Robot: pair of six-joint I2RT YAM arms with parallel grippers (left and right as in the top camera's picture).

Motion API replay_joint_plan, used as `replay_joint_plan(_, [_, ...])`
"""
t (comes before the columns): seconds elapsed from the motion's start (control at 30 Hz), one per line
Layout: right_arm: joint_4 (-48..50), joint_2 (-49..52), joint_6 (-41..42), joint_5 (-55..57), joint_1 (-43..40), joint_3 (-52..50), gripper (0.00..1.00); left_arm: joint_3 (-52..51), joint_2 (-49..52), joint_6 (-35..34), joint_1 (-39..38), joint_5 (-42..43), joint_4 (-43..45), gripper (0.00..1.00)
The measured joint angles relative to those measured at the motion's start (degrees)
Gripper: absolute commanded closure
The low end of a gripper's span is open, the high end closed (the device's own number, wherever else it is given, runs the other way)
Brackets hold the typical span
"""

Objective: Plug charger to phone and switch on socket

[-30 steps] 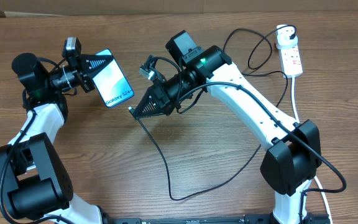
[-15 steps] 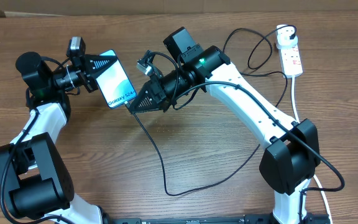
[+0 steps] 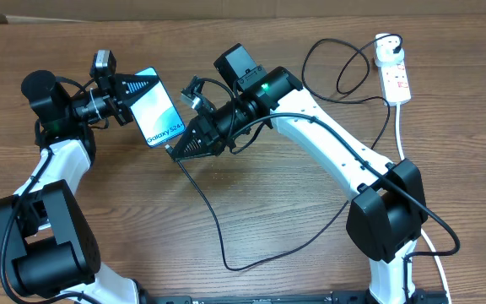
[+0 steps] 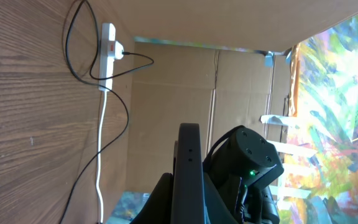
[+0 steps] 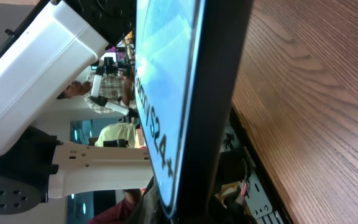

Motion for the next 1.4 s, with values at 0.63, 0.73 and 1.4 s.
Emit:
replay_joint_plan(0.63, [0.4,0.0,0.7,-0.5,-2.3,0.0,0.96,0.0,0.0,0.0,0.0,-1.3,0.0,0.96])
replay_joint_plan(0.73, [0.9,0.0,0.7,-0.4,-3.0,0.0,0.96,0.0,0.0,0.0,0.0,-2.2,0.0,0.95])
replay_joint_plan(1.4, [1.2,0.0,1.1,-0.6,-3.1,0.0,0.96,0.0,0.0,0.0,0.0,-4.6,0.0,0.96])
